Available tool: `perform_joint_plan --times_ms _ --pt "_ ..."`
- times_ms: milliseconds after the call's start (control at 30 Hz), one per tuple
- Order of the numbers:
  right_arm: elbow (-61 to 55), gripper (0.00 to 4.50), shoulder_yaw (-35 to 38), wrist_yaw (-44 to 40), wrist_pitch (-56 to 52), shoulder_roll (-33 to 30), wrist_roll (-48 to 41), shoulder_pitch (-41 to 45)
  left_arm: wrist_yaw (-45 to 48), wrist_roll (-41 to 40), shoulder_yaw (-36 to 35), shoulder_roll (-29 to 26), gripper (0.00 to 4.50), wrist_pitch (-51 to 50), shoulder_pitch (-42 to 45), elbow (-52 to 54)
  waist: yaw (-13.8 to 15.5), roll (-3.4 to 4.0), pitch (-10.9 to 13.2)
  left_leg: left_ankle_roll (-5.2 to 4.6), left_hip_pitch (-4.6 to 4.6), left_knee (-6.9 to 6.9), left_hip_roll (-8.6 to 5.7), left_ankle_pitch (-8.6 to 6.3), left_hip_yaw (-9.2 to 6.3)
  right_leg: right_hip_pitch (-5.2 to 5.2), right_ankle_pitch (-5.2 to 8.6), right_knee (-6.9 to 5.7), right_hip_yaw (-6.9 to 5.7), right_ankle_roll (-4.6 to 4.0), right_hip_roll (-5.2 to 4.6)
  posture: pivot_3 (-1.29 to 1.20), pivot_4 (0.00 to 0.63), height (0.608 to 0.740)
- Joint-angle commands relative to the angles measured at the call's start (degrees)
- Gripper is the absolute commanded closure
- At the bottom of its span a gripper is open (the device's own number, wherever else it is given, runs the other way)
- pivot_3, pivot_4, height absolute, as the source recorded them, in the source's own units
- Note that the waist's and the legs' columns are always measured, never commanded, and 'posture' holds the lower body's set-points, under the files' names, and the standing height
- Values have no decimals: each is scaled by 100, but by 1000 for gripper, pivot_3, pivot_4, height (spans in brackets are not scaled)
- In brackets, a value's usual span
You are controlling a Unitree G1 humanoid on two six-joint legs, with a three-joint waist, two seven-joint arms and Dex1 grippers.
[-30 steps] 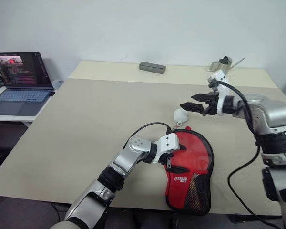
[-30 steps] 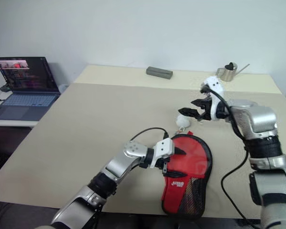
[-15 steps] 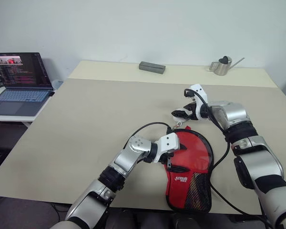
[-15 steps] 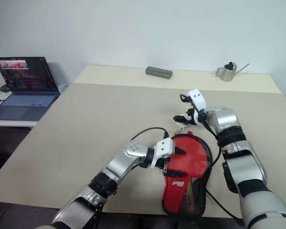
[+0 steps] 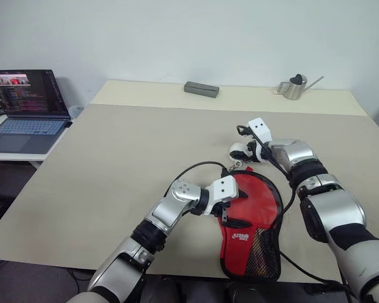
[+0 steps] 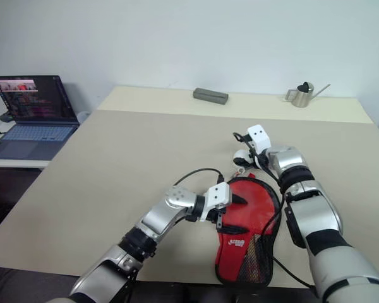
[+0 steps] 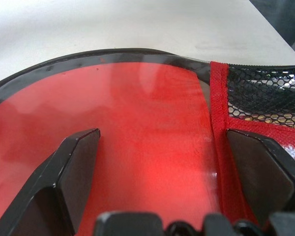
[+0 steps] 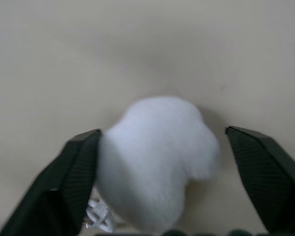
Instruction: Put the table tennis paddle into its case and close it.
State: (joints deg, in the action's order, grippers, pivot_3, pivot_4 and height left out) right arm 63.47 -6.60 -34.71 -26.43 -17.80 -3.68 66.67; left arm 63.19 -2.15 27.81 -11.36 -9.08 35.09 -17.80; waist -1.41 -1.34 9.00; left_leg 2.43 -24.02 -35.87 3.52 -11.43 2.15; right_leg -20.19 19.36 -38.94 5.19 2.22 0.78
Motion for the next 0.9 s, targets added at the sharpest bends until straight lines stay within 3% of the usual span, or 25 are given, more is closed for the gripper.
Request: perform_joint_plan --times_ms 33,133,400,900 --pt "11 1291 150 39 207 28 58 201 -99 256 167 26 0 6 -18 -235 0 0 0 0 0 0 0 0 0 0 0 0 0 0 0 0 150 740" --pt "-7 2377 137 -31 220 45 139 174 -97 294 188 16 0 53 -11 -329 0 0 0 0 0 0 0 0 0 1 0 0 0 0 -2 0 150 740" --pt "-155 4387 79 -202 244 27 336 73 -165 417 245 83 0 212 97 -726 0 3 -4 0 7 0 -1 0 0 7 0 0 -1 0 -1 0 150 740" --pt "-1177 4446 252 -440 -154 -5 289 -187 -167 470 305 116 0 290 178 -940 3 3 -4 0 6 0 -1 0 -3 9 0 1 -2 0 -4 0 150 740"
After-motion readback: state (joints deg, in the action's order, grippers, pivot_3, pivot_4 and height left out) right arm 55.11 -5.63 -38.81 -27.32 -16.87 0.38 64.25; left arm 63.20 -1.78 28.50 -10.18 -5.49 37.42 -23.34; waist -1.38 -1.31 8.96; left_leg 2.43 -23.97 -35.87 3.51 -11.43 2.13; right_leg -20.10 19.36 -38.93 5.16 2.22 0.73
